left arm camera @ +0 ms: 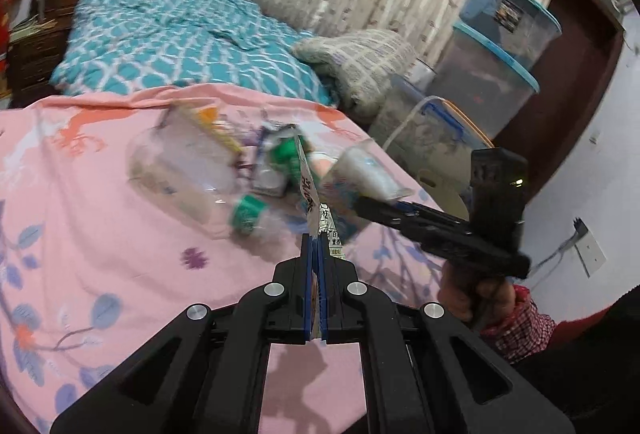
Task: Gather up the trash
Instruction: 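Grasp the white tissue pack with the right gripper and lift it, then release the wrapper and tissue pack into the wastebasket with both grippers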
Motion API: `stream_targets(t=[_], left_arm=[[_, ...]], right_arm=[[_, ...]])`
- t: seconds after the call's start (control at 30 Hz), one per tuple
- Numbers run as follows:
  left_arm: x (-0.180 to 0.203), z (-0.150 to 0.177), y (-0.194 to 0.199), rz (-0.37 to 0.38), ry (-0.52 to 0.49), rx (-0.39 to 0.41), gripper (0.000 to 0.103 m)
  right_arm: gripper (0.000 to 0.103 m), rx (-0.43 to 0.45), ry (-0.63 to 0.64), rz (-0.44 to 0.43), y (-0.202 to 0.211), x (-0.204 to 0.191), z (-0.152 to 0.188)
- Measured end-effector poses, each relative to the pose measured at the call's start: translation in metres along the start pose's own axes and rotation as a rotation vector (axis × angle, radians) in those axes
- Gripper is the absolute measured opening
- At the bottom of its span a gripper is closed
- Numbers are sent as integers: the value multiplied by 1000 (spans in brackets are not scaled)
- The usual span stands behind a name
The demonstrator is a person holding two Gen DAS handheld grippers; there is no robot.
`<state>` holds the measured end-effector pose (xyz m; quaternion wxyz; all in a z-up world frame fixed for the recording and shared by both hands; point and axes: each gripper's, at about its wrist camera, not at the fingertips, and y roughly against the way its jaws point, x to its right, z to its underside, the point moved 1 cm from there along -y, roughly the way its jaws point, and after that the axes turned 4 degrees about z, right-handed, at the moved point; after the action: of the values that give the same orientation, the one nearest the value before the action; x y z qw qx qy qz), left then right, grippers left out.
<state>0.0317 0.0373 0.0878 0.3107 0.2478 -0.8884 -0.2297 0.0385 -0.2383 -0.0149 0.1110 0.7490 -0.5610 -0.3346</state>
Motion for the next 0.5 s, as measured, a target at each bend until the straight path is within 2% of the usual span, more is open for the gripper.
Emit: stream_targets(t=[0.13, 0.23, 0.37, 0.5], left_arm=[[28, -14, -38, 47, -57, -54, 2], [58, -29, -79, 78, -119, -112, 2], [110, -54, -149, 133, -212, -204, 2], [163, -73, -217, 181, -303, -269, 2]], right_arm=[[39, 20, -205, 12, 33, 62, 11], [39, 74, -344, 79, 64, 116, 26], [39, 181, -447, 156, 111, 168, 39], [39, 308, -503, 294, 168, 220, 46]])
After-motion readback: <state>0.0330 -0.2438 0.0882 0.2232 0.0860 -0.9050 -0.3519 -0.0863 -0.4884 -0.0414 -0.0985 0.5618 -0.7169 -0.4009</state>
